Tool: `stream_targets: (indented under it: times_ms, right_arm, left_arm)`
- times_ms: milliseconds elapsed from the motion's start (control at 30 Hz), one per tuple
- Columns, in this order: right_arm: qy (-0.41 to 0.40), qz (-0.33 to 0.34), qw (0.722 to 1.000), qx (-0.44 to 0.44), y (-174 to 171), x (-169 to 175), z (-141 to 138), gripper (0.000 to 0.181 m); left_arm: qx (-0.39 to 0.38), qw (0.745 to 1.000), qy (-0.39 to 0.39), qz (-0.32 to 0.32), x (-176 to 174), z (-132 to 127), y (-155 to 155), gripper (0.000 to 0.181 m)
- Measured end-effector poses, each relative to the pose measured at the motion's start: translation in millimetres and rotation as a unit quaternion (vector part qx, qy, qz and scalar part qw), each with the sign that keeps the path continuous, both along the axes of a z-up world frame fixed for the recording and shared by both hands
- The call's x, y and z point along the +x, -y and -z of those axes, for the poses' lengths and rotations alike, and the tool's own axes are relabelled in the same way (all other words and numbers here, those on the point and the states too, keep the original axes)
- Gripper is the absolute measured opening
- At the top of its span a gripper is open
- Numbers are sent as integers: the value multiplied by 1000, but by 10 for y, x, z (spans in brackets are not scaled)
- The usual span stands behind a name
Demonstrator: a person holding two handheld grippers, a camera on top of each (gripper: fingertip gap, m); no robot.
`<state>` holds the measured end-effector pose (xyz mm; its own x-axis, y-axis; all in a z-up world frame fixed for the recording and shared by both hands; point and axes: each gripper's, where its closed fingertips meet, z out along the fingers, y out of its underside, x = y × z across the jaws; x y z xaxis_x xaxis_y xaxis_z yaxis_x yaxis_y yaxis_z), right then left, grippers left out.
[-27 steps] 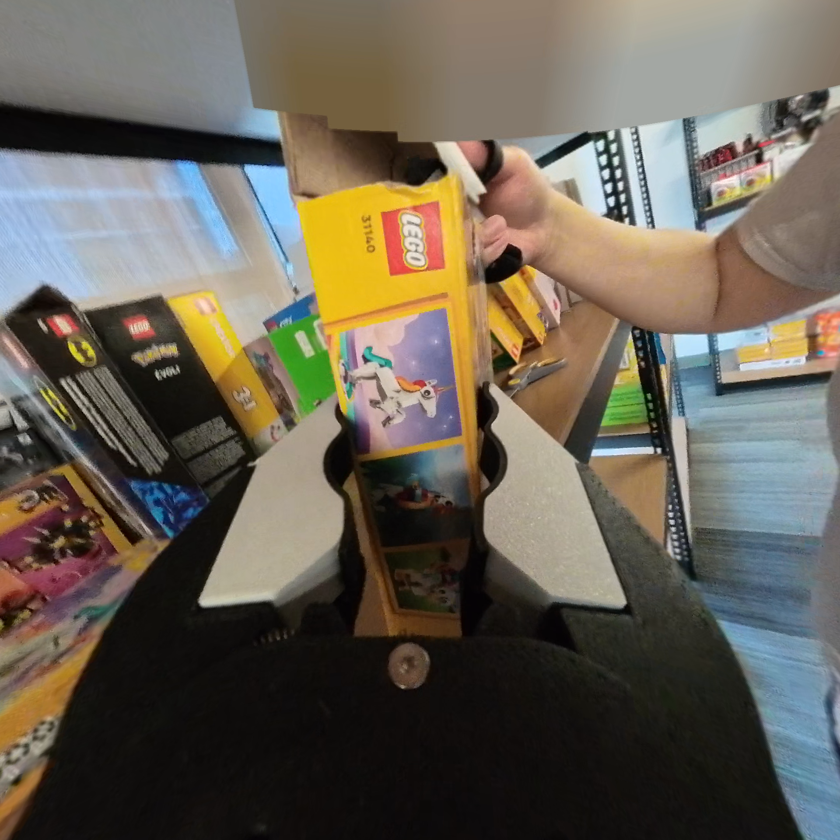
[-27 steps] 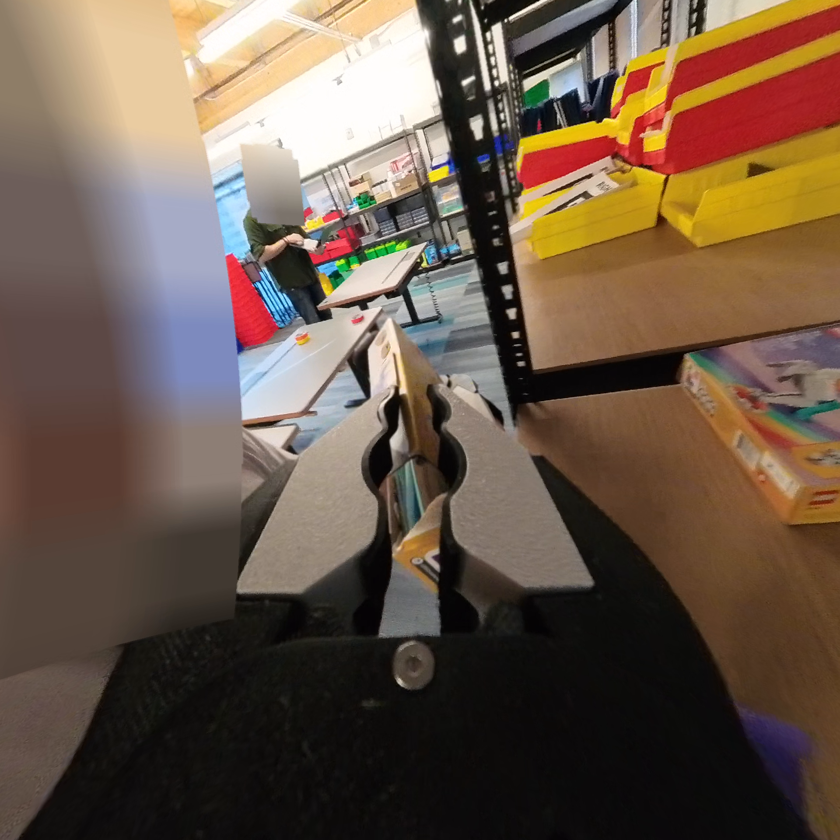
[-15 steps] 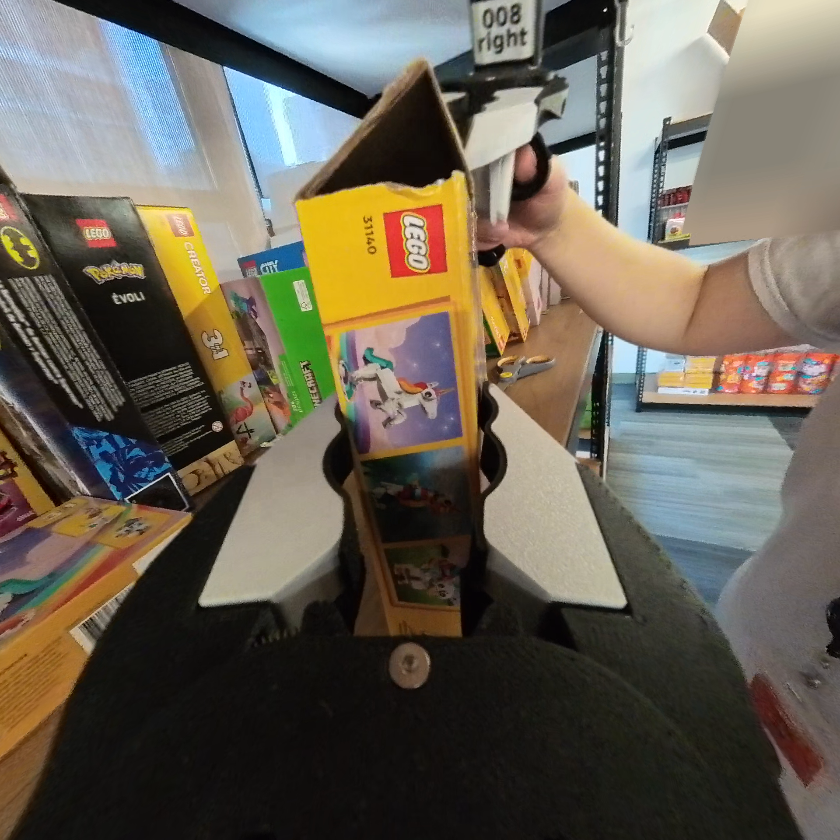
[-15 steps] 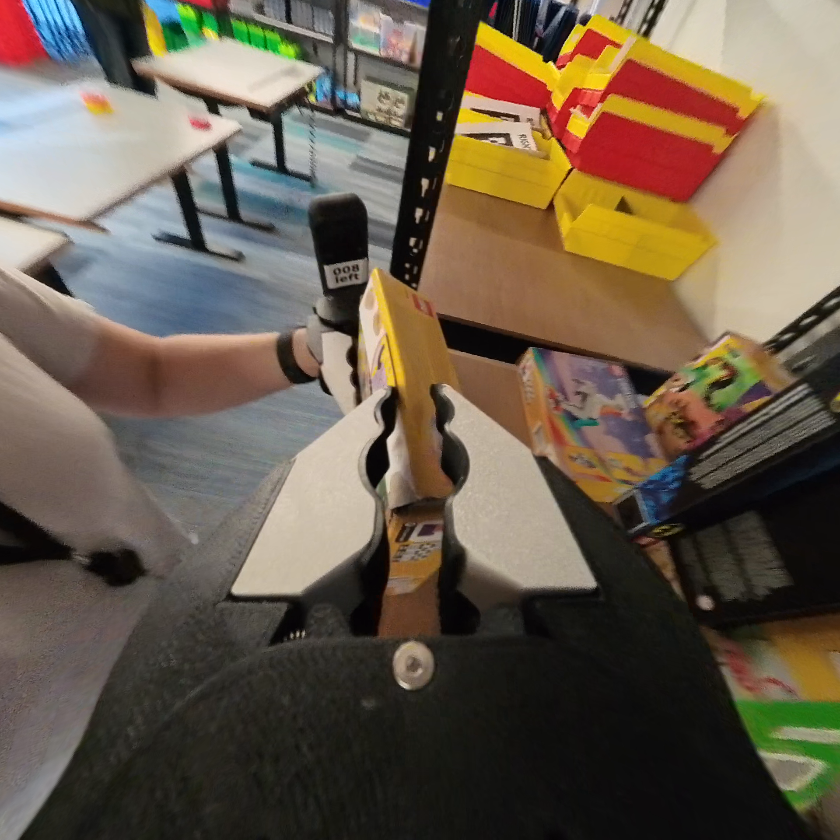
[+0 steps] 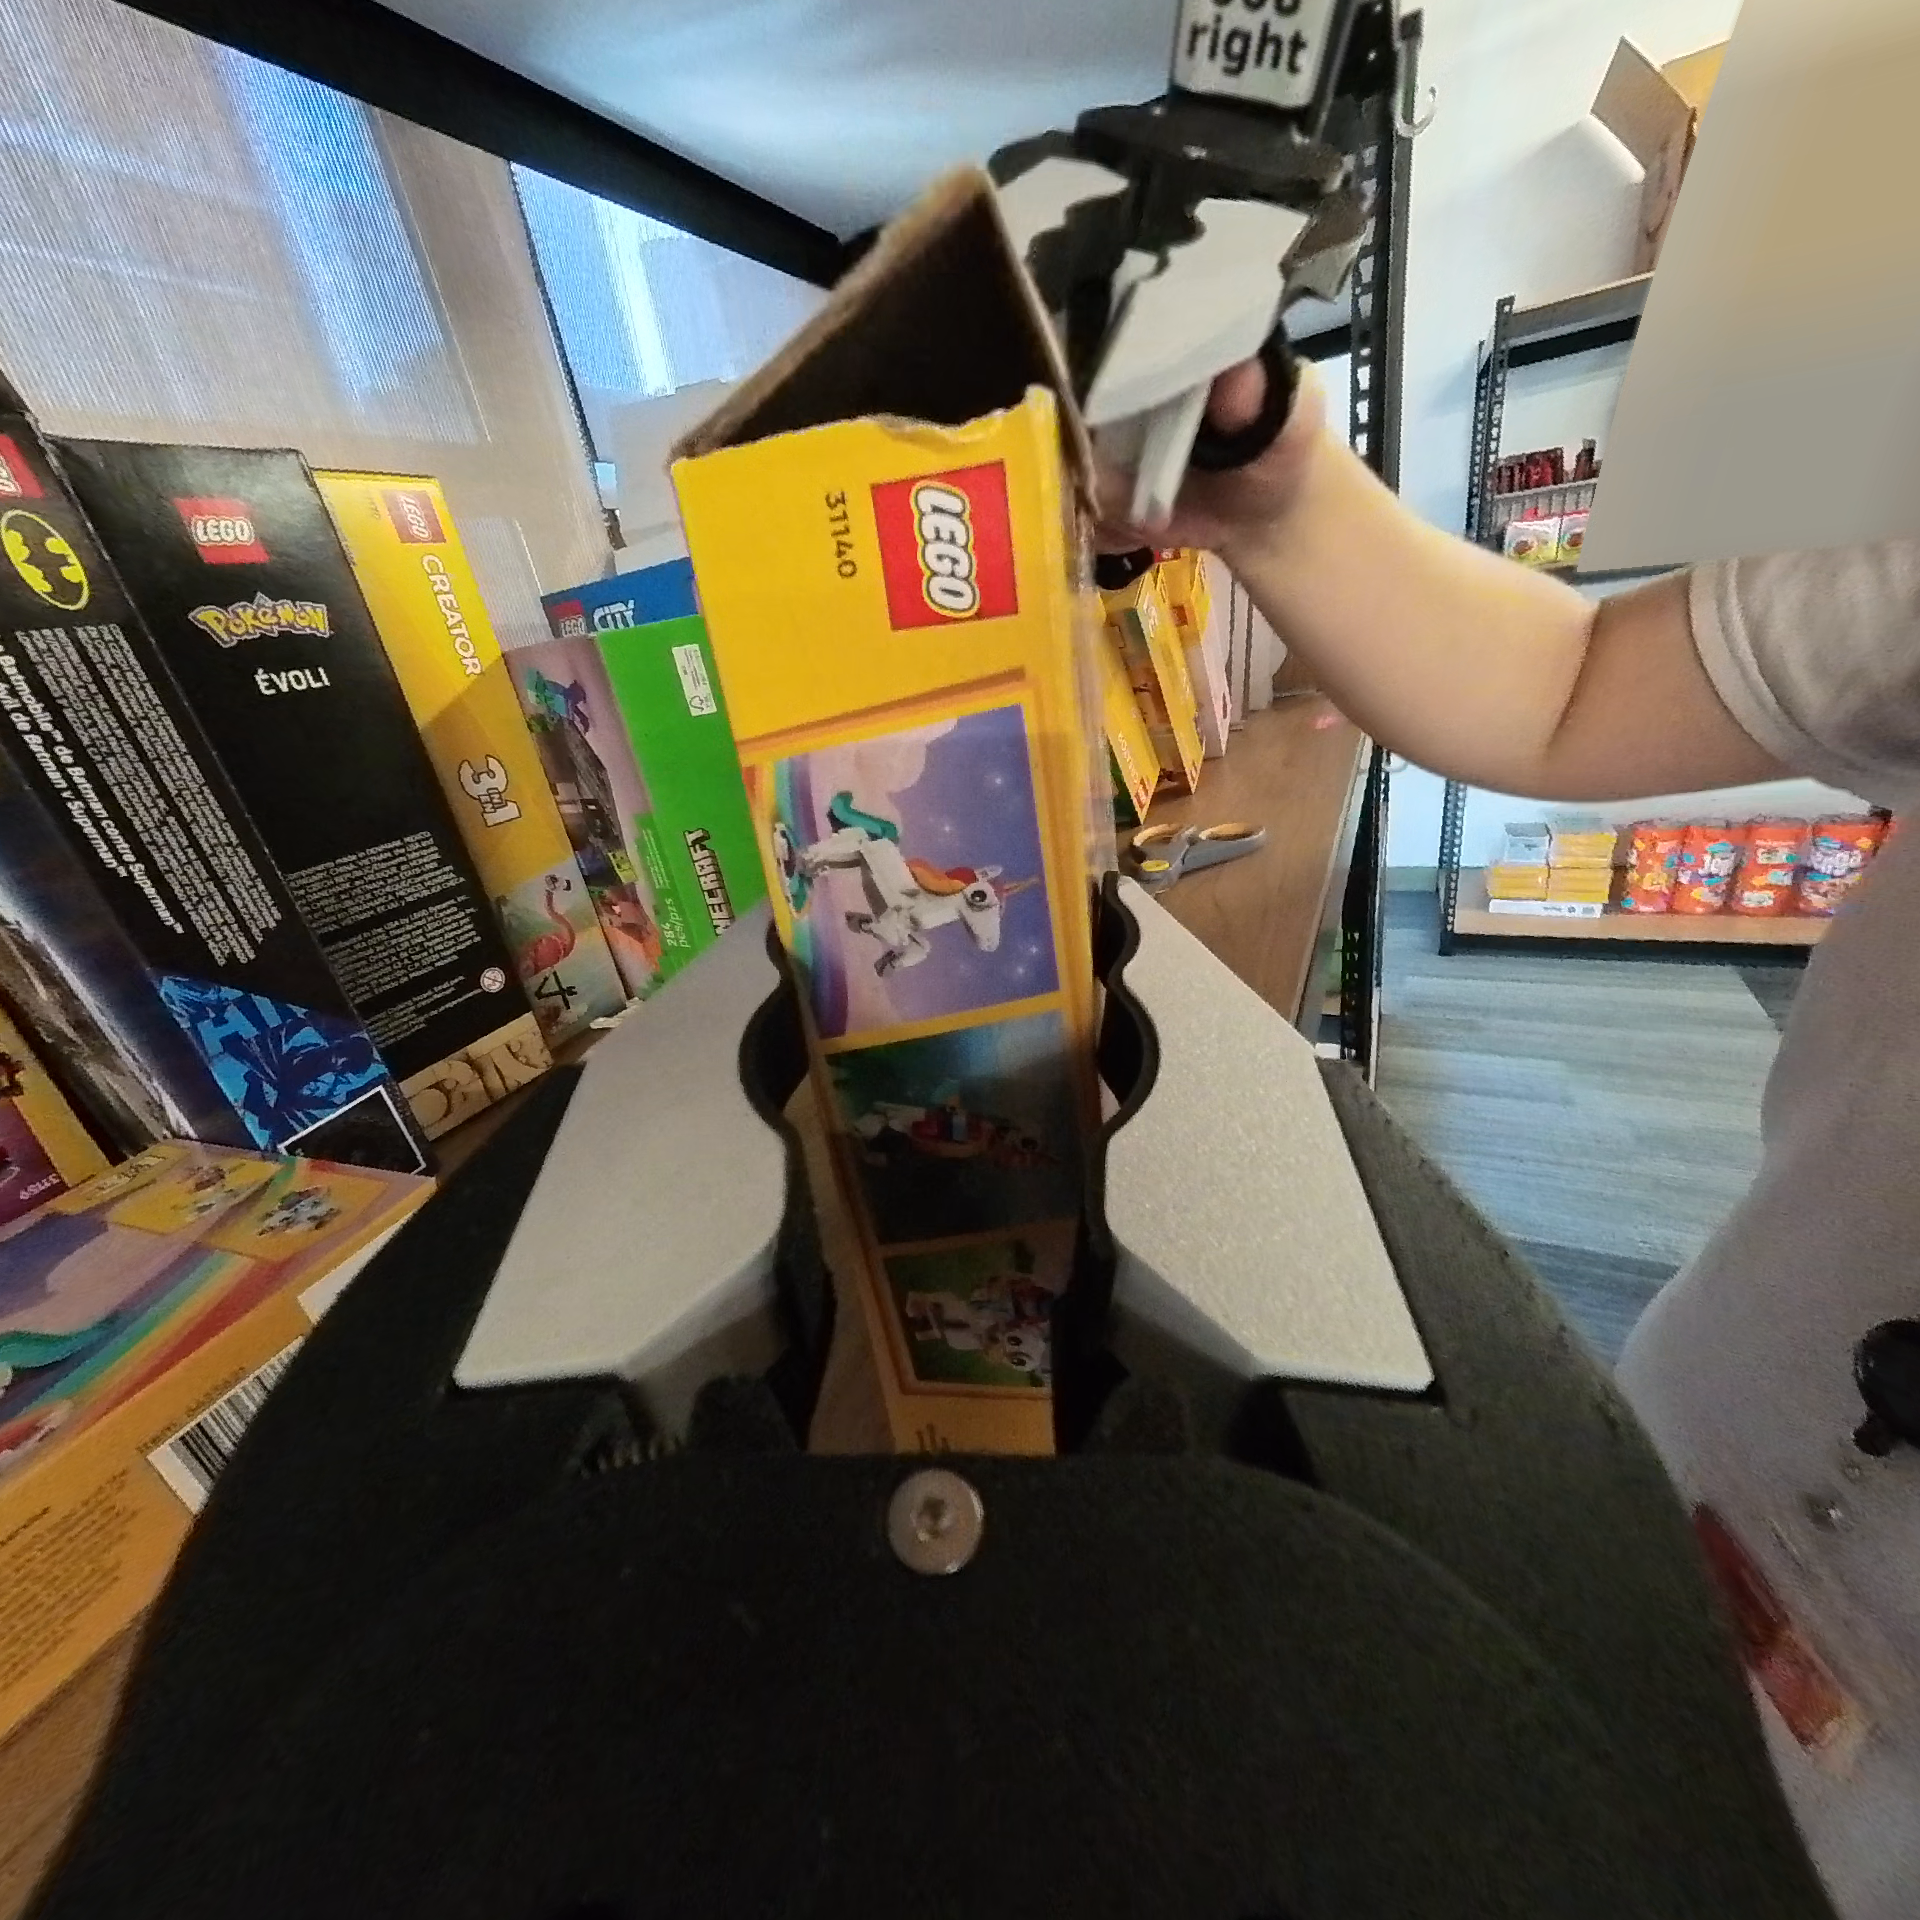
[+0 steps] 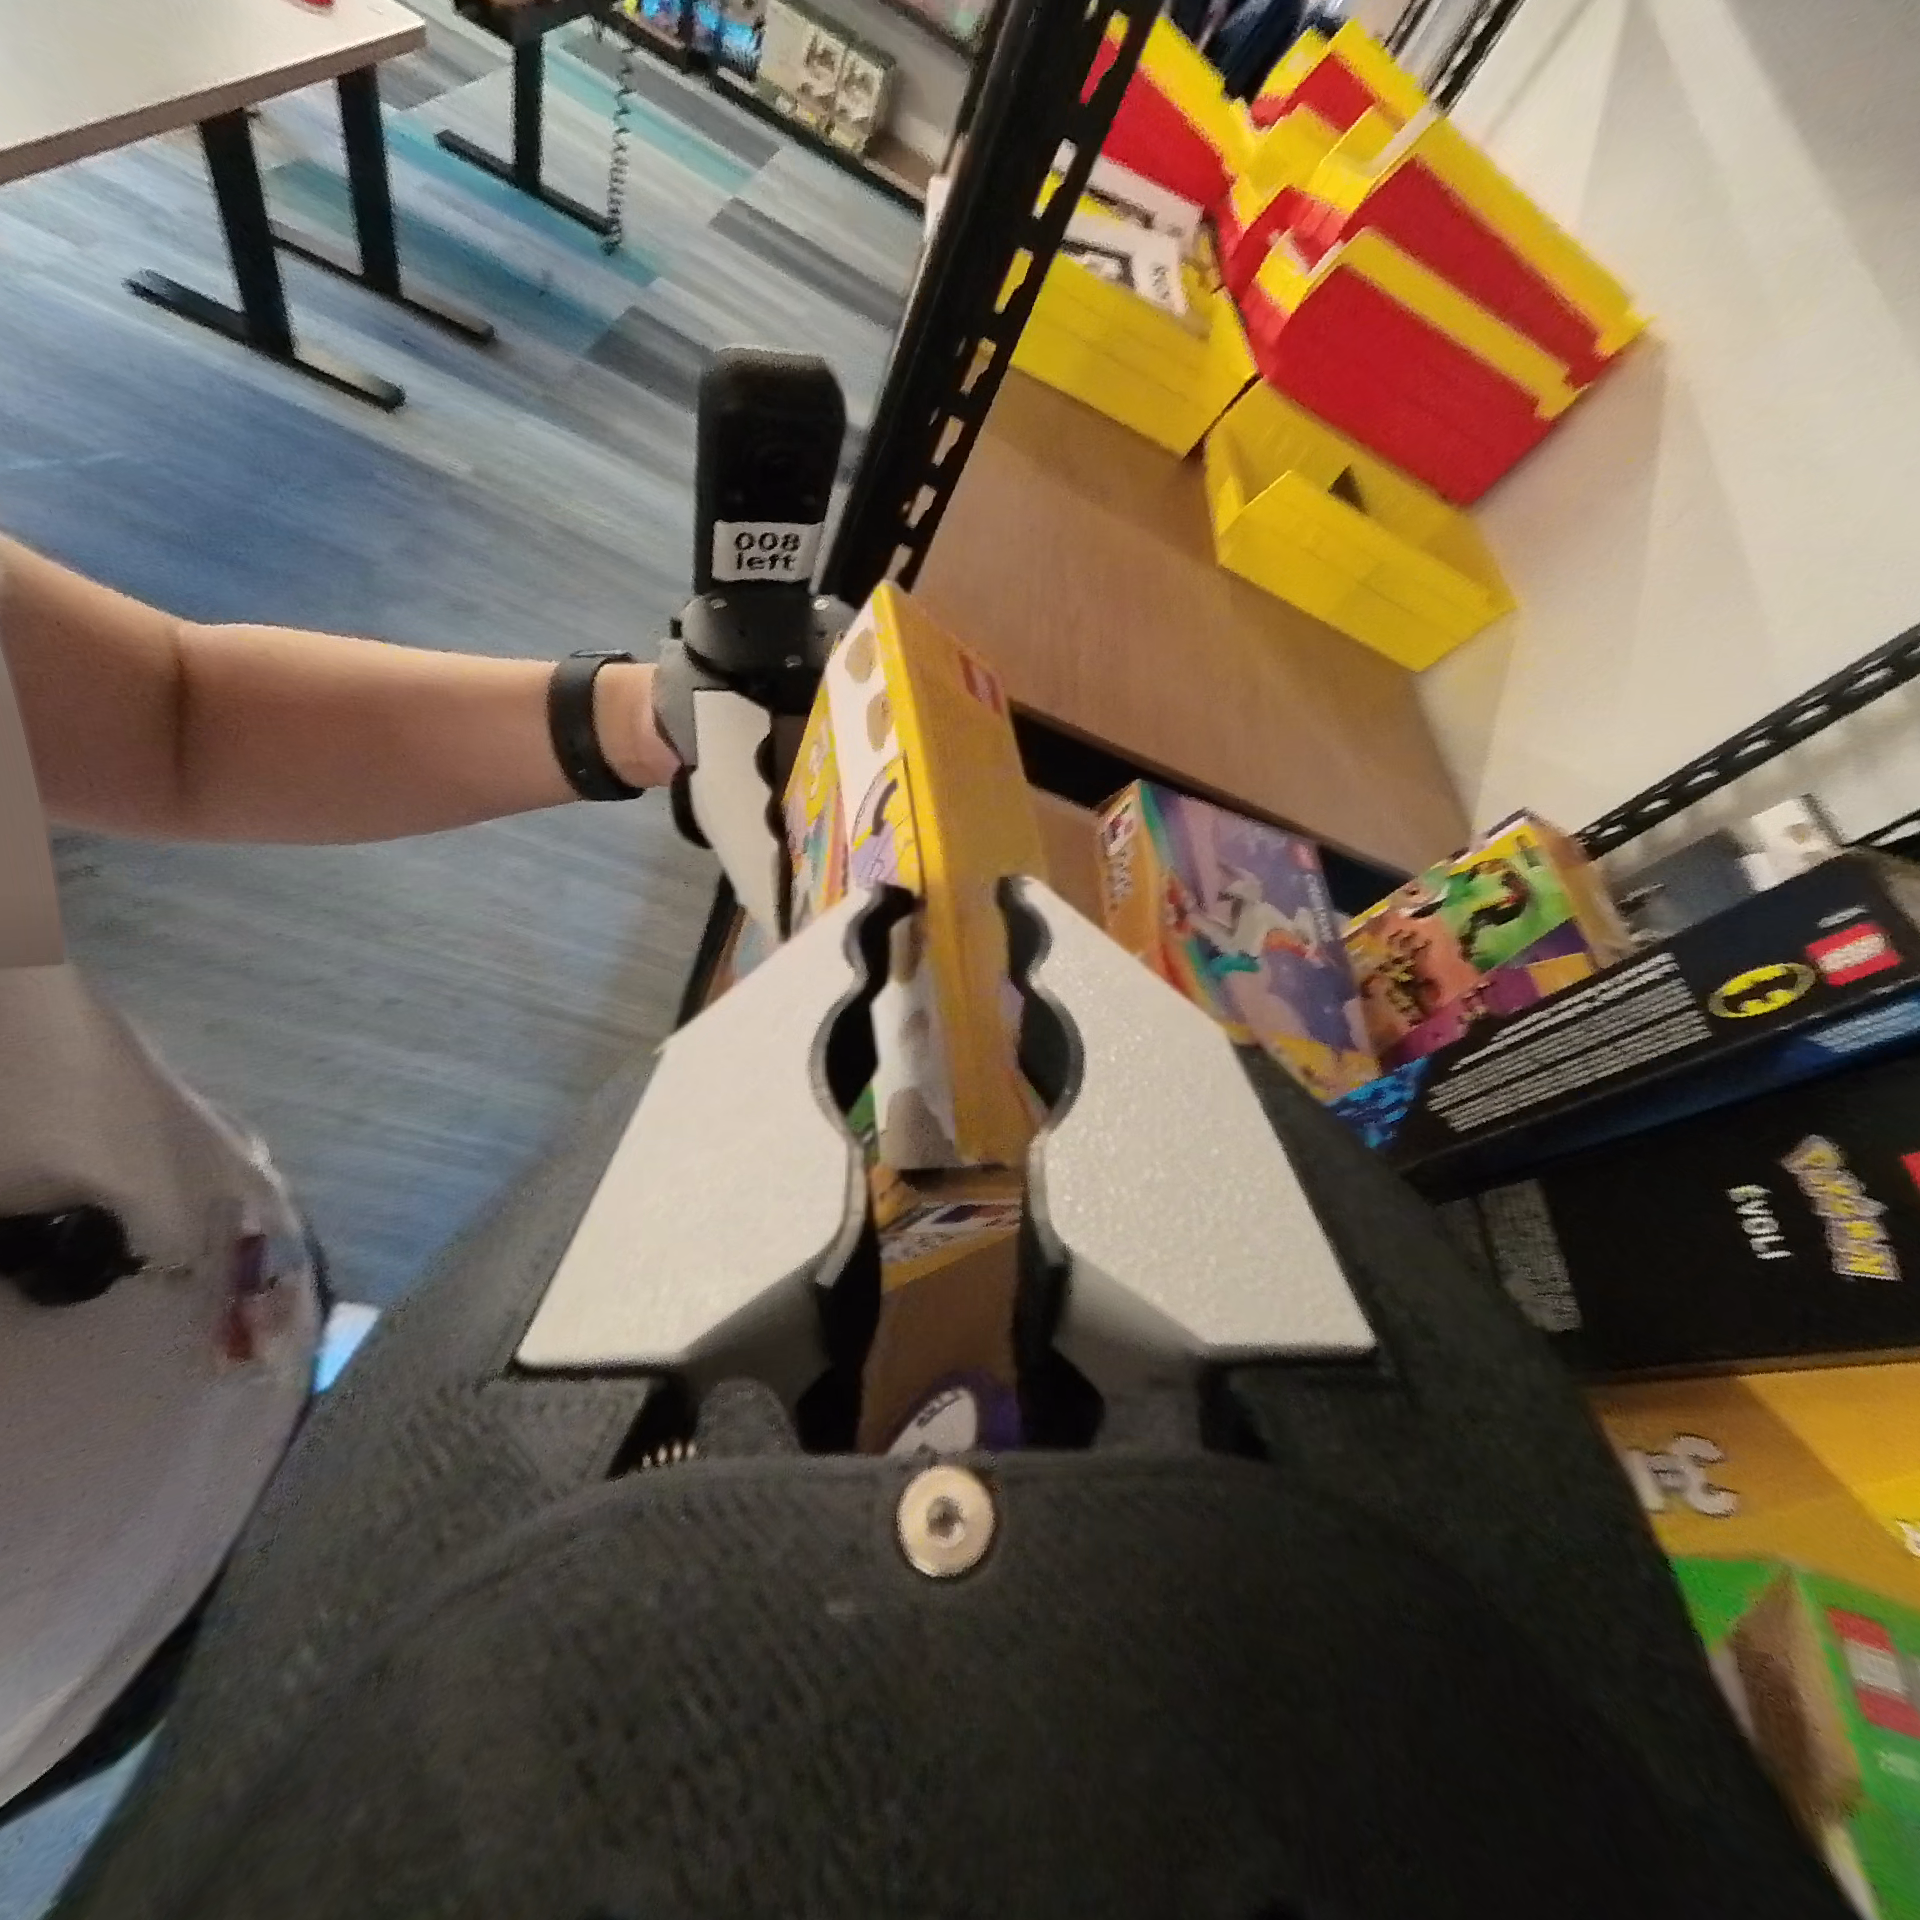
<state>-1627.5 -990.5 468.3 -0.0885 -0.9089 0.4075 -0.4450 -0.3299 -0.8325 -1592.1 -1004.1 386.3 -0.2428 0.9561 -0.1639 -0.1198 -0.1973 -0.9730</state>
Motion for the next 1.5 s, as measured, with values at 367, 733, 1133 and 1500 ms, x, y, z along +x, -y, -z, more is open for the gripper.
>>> stream_targets:
  times_ms: [367, 733, 1133, 1500]
  right_arm:
    - [-115, -9, 993, -16, 1, 149, 74, 23]
    - [-127, 29, 991, -19, 41, 160, 90, 22]
    - [-104, 30, 991, -77, 15, 166, 252, 37]
    - [-72, 86, 960, -257, 93, -155, 388, 55]
  left_arm:
    - [-3, 1000, -2, -7, 3, 0, 3, 54]
    - [-8, 1000, -3, -14, 7, 0, 5, 54]
    - [-1, 1000, -4, -31, 26, 1, 72, 56]
    - [-12, 998, 18, -52, 52, 1, 87, 57]
